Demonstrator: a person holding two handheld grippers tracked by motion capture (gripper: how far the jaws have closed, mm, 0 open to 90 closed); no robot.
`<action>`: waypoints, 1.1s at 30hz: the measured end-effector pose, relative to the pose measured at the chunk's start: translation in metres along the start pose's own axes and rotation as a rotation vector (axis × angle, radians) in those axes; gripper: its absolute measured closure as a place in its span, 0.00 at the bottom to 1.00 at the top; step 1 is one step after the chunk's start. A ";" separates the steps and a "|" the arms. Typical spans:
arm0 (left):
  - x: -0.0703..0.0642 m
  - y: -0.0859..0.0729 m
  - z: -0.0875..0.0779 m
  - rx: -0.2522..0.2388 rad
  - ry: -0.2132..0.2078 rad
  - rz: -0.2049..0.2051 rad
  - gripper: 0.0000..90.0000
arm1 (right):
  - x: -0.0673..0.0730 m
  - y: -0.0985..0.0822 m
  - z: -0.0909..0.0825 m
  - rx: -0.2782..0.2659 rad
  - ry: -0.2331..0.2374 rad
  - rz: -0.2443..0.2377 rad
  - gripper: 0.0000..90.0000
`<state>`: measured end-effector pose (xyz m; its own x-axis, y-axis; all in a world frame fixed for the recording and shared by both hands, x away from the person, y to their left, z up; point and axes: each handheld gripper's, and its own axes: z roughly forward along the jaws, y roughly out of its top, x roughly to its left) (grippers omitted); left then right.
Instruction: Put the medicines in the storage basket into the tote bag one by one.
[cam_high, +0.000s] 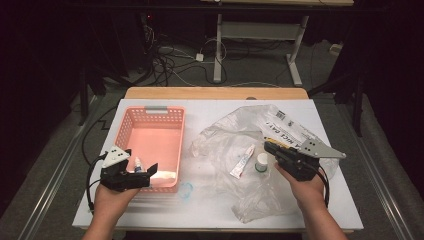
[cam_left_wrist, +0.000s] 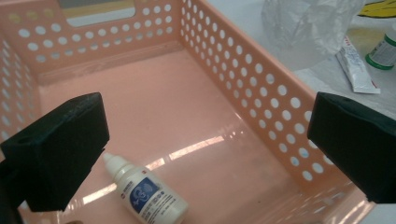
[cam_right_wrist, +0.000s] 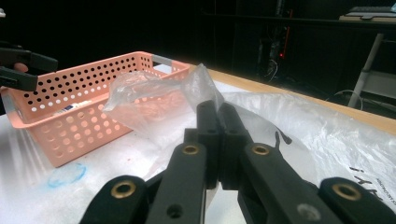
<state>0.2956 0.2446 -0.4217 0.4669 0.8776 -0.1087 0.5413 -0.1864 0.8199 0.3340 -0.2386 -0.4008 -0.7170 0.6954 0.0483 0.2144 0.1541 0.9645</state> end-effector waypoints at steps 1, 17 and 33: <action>0.002 -0.001 -0.001 0.003 0.010 -0.003 0.00 | 0.000 0.000 0.000 0.000 0.000 0.000 1.00; 0.013 0.004 0.003 0.119 0.040 -0.019 0.02 | 0.000 0.001 -0.001 -0.004 0.001 0.003 1.00; 0.038 0.023 0.032 0.489 -0.018 -0.141 0.18 | 0.002 0.002 -0.003 -0.006 0.004 -0.005 1.00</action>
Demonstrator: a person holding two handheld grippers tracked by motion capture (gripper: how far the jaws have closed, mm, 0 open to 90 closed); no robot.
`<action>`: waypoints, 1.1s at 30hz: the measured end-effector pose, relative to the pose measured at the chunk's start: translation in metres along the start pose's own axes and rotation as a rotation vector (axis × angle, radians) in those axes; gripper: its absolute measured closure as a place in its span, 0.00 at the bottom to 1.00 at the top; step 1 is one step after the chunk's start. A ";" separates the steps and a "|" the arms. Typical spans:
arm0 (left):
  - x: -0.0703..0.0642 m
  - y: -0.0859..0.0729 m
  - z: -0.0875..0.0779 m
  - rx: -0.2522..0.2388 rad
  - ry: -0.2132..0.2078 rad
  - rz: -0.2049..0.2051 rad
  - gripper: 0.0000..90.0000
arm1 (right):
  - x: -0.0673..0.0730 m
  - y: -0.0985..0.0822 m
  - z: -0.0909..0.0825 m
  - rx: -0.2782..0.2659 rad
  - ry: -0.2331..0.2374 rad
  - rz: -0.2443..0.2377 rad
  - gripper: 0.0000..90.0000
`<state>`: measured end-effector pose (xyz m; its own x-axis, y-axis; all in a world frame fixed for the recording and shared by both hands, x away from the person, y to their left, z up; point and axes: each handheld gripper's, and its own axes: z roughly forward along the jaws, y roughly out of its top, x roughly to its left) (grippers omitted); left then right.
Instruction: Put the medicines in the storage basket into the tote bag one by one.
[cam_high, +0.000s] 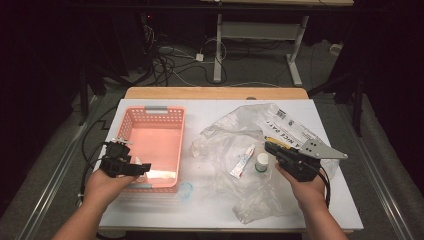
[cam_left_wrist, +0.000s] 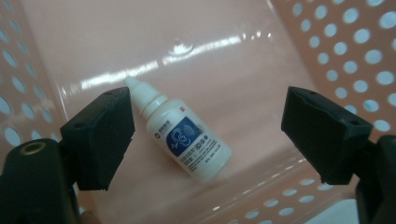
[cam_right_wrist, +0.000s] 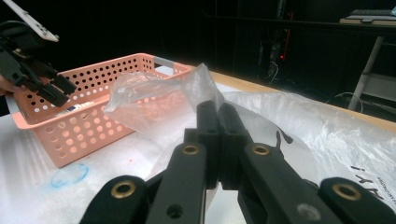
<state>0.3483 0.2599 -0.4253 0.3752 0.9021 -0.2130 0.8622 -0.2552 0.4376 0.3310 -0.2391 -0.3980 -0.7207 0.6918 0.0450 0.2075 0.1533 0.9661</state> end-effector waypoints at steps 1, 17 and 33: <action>0.001 0.001 0.001 0.020 0.000 -0.013 0.20 | 0.000 0.000 0.000 -0.001 -0.001 0.004 1.00; 0.015 0.026 0.022 0.290 0.016 -0.109 0.42 | 0.001 0.001 -0.003 -0.007 0.000 -0.002 1.00; 0.008 0.039 0.042 0.452 0.035 0.002 0.60 | 0.001 -0.001 -0.001 0.005 0.002 -0.003 1.00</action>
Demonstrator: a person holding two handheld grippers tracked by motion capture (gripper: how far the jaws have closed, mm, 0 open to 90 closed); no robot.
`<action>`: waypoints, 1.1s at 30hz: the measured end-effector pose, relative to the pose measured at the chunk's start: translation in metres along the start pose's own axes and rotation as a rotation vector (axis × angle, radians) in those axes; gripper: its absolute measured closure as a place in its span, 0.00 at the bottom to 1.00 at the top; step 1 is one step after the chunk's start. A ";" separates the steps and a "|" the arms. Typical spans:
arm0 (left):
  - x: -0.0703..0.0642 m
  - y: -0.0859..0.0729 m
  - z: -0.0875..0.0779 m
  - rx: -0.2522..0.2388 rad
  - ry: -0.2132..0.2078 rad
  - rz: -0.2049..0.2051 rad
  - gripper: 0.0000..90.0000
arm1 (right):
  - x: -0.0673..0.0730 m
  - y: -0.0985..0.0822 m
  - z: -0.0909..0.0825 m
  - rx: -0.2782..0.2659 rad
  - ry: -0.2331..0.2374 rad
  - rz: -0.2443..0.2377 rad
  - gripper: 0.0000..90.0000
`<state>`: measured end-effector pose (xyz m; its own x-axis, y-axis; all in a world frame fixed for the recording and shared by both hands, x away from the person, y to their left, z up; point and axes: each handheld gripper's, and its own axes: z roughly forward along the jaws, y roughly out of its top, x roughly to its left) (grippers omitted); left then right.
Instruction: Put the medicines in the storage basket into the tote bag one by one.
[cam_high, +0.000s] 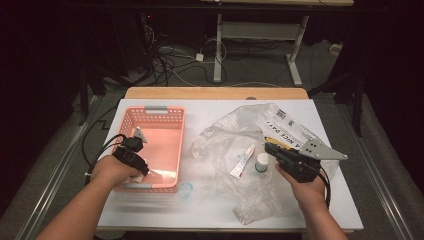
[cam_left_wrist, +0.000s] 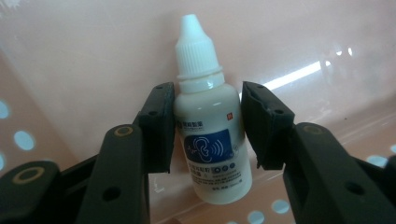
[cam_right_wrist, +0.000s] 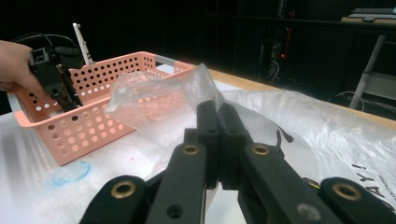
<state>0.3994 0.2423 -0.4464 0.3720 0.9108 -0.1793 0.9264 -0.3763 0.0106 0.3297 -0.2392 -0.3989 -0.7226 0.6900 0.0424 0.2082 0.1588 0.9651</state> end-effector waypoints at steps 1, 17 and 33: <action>0.000 0.000 0.000 0.000 0.000 0.006 0.61 | 0.000 0.000 0.000 0.000 0.001 -0.001 1.00; -0.013 -0.012 -0.009 -0.149 0.058 0.130 0.65 | 0.001 0.000 0.001 0.002 0.001 -0.006 1.00; -0.023 -0.044 -0.025 -0.480 -0.046 0.200 0.65 | 0.000 0.001 -0.001 -0.005 -0.001 0.002 1.00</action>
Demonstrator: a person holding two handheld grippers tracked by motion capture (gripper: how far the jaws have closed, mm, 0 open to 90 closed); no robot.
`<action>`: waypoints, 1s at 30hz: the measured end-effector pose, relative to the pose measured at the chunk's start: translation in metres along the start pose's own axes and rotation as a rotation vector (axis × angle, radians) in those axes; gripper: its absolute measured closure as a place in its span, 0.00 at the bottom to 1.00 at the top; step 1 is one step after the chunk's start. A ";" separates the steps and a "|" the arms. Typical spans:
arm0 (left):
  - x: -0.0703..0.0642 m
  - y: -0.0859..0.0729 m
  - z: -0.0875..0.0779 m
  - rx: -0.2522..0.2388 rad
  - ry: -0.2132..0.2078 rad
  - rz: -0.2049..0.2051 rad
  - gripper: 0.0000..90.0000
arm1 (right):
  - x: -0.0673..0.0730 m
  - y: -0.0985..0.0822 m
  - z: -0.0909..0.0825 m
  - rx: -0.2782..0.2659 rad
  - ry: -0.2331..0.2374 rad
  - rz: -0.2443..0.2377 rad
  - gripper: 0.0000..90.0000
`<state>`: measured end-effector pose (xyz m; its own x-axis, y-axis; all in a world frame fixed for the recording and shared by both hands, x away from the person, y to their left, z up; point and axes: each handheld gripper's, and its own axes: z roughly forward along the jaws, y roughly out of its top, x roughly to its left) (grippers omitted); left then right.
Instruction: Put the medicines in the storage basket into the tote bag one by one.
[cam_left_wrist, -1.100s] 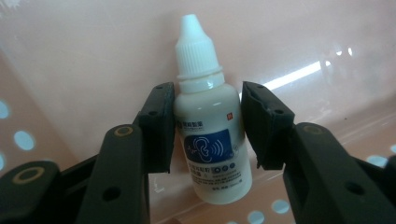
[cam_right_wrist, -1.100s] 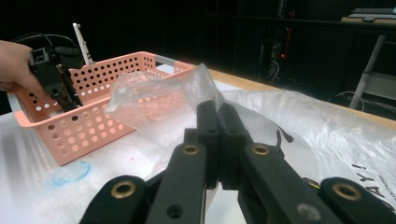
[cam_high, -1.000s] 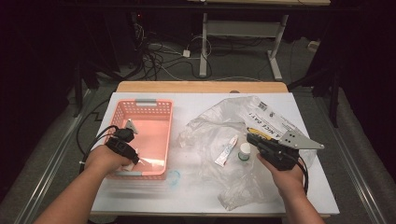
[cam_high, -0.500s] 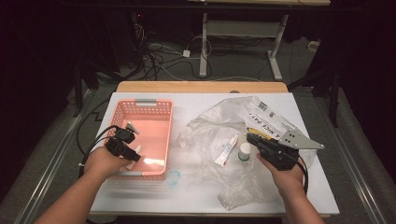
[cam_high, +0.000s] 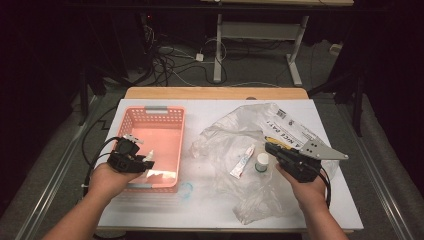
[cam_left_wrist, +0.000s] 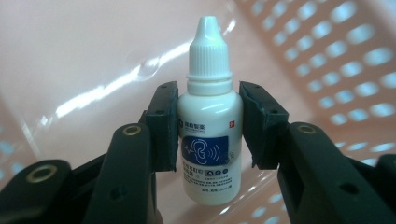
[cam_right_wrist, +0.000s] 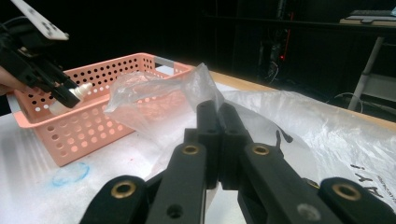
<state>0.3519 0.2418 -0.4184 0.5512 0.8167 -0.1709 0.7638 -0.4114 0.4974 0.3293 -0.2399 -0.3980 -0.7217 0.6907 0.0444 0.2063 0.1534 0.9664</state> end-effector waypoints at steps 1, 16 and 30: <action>-0.002 -0.002 -0.001 -0.026 -0.001 0.000 0.65 | 0.000 0.000 0.000 0.002 0.000 -0.003 1.00; -0.039 -0.012 -0.016 -0.306 -0.019 0.077 0.65 | 0.001 -0.002 0.003 0.009 -0.001 -0.008 1.00; -0.079 0.001 -0.014 -0.402 -0.094 0.158 0.65 | 0.001 -0.001 0.002 0.008 0.001 -0.007 1.00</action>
<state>0.3041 0.1825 -0.3921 0.6932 0.7082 -0.1335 0.4863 -0.3230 0.8119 0.3295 -0.2379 -0.3999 -0.7236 0.6892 0.0376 0.2063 0.1640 0.9646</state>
